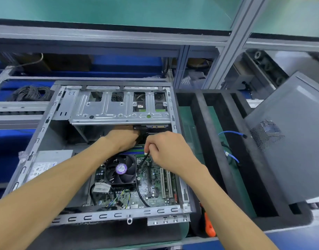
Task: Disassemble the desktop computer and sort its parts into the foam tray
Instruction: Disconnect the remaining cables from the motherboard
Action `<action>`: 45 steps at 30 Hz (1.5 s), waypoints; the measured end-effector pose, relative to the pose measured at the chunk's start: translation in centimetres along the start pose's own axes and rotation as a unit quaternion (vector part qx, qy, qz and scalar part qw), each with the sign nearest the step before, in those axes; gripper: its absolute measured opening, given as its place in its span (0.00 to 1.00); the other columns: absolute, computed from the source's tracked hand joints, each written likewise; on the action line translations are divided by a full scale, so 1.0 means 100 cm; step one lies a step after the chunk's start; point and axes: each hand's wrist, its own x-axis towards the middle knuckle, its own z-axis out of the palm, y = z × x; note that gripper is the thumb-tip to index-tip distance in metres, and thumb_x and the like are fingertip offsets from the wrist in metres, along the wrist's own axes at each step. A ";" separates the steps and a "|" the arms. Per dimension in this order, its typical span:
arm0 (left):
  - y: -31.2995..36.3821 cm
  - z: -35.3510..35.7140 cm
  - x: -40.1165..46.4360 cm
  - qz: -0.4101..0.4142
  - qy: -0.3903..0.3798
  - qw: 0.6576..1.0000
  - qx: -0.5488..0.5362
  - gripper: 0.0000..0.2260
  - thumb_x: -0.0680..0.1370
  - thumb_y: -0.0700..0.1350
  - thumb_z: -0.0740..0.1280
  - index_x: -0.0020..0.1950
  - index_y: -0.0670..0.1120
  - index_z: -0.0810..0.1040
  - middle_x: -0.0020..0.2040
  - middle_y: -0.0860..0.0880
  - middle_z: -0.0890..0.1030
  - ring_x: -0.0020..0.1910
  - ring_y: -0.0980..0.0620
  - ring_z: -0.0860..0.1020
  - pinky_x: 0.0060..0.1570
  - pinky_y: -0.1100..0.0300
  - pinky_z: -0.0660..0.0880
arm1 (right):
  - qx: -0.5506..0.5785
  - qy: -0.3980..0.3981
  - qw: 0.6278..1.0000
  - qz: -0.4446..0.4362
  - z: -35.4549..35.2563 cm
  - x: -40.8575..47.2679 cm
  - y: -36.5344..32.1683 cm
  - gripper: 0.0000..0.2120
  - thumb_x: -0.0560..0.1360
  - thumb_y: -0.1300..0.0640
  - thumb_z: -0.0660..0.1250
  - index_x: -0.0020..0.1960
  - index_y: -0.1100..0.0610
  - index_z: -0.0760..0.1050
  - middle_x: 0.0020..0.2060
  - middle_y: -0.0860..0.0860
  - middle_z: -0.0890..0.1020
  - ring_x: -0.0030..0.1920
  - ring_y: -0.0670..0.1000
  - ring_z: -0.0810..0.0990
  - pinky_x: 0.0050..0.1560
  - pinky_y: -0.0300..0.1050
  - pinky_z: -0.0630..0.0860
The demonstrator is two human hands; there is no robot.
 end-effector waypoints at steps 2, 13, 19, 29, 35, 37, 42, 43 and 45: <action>0.001 0.005 -0.003 0.013 0.012 1.000 -0.004 0.09 0.80 0.43 0.58 0.57 0.44 0.75 0.53 0.44 0.82 0.48 0.42 0.80 0.42 0.54 0.74 | 0.004 -0.001 1.000 -0.001 -0.001 -0.001 0.000 0.13 0.78 0.60 0.59 0.46 0.49 0.81 0.38 0.47 0.84 0.45 0.51 0.79 0.47 0.49 0.76; -0.003 0.006 -0.003 0.005 0.007 1.000 -0.015 0.14 0.79 0.45 0.59 0.35 0.50 0.60 0.47 0.45 0.81 0.37 0.47 0.72 0.38 0.57 0.70 | 0.036 0.014 0.999 -0.004 -0.005 -0.002 0.001 0.13 0.78 0.60 0.59 0.45 0.50 0.81 0.36 0.47 0.83 0.41 0.50 0.78 0.45 0.47 0.76; -0.001 0.005 -0.005 -0.005 0.011 0.999 -0.041 0.06 0.80 0.46 0.59 0.44 0.47 0.69 0.44 0.47 0.78 0.37 0.47 0.73 0.38 0.57 0.71 | 0.050 0.044 0.998 -0.005 -0.003 -0.001 0.004 0.13 0.77 0.60 0.59 0.41 0.49 0.80 0.31 0.46 0.80 0.35 0.49 0.75 0.45 0.47 0.77; -0.004 0.001 -0.005 -0.055 -0.023 0.995 -0.080 0.11 0.83 0.54 0.56 0.49 0.49 0.71 0.47 0.46 0.80 0.39 0.46 0.75 0.38 0.58 0.68 | 0.133 0.230 0.964 -0.022 0.002 -0.005 0.010 0.12 0.74 0.65 0.62 0.42 0.54 0.81 0.36 0.42 0.80 0.41 0.43 0.76 0.46 0.49 0.76; 0.000 -0.004 -0.007 -0.044 -0.010 0.995 -0.085 0.10 0.82 0.49 0.59 0.57 0.46 0.76 0.54 0.42 0.82 0.41 0.45 0.74 0.44 0.54 0.74 | 0.237 0.247 0.919 0.196 0.004 0.000 0.018 0.24 0.85 0.57 0.57 0.80 0.59 0.59 0.78 0.56 0.62 0.78 0.53 0.59 0.75 0.46 0.57; 0.001 -0.002 -0.010 -0.034 0.006 0.996 -0.078 0.07 0.81 0.47 0.59 0.53 0.46 0.75 0.52 0.42 0.82 0.39 0.45 0.73 0.42 0.53 0.74 | 0.294 0.164 0.908 0.249 0.004 0.005 0.024 0.27 0.87 0.52 0.51 0.83 0.57 0.50 0.79 0.55 0.63 0.76 0.53 0.64 0.71 0.44 0.60; -0.004 -0.002 -0.002 -0.043 -0.061 0.992 -0.098 0.12 0.82 0.49 0.58 0.63 0.48 0.73 0.53 0.44 0.81 0.43 0.45 0.74 0.44 0.55 0.72 | 0.268 0.134 0.922 0.246 0.009 0.009 0.032 0.25 0.87 0.50 0.47 0.83 0.54 0.51 0.71 0.57 0.74 0.71 0.58 0.69 0.55 0.42 0.61; -0.006 -0.004 0.000 -0.050 -0.079 0.991 -0.099 0.13 0.83 0.50 0.58 0.65 0.48 0.72 0.53 0.44 0.81 0.43 0.45 0.74 0.44 0.56 0.71 | 0.268 0.135 0.922 0.245 0.010 0.009 0.033 0.25 0.87 0.50 0.46 0.83 0.54 0.51 0.72 0.57 0.74 0.73 0.58 0.67 0.57 0.44 0.61; -0.006 -0.005 0.001 -0.054 -0.090 0.990 -0.089 0.13 0.83 0.49 0.58 0.66 0.48 0.72 0.50 0.45 0.80 0.43 0.45 0.75 0.45 0.56 0.72 | 0.267 0.134 0.923 0.244 0.011 0.009 0.034 0.25 0.87 0.50 0.46 0.83 0.55 0.52 0.73 0.57 0.72 0.76 0.59 0.64 0.64 0.49 0.64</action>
